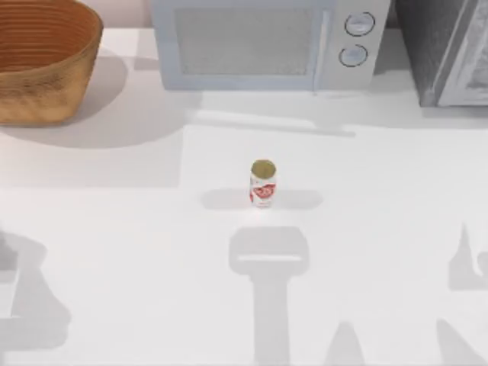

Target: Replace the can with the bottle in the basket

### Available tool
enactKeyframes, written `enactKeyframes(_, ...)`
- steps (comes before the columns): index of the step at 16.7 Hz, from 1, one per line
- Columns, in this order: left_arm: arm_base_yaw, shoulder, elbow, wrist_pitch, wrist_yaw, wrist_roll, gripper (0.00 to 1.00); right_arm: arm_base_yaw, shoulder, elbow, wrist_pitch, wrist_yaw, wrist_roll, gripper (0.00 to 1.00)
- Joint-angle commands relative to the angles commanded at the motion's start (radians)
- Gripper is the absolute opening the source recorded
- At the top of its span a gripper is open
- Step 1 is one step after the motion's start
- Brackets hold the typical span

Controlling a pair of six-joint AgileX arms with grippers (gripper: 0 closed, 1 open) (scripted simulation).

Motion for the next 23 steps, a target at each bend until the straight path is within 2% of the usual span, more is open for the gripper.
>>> enactKeyframes(4, -0.099, 0.040, 0.100, -0.044, -0.095, -0.027, 1.00, 0.000, 0.000, 0.000, 0.000, 0.000, 0.000, 1.00)
enactKeyframes(8, -0.110, 0.044, 0.111, -0.049, -0.106, -0.030, 1.00, 0.000, 0.000, 0.000, 0.000, 0.000, 0.000, 1.00)
enactKeyframes(21, -0.110, 0.044, 0.111, -0.049, -0.106, -0.030, 0.02, 0.000, 0.000, 0.000, 0.000, 0.000, 0.000, 1.00)
enactKeyframes(23, -0.110, 0.044, 0.111, -0.049, -0.106, -0.030, 0.00, 0.000, 0.000, 0.000, 0.000, 0.000, 0.000, 1.00)
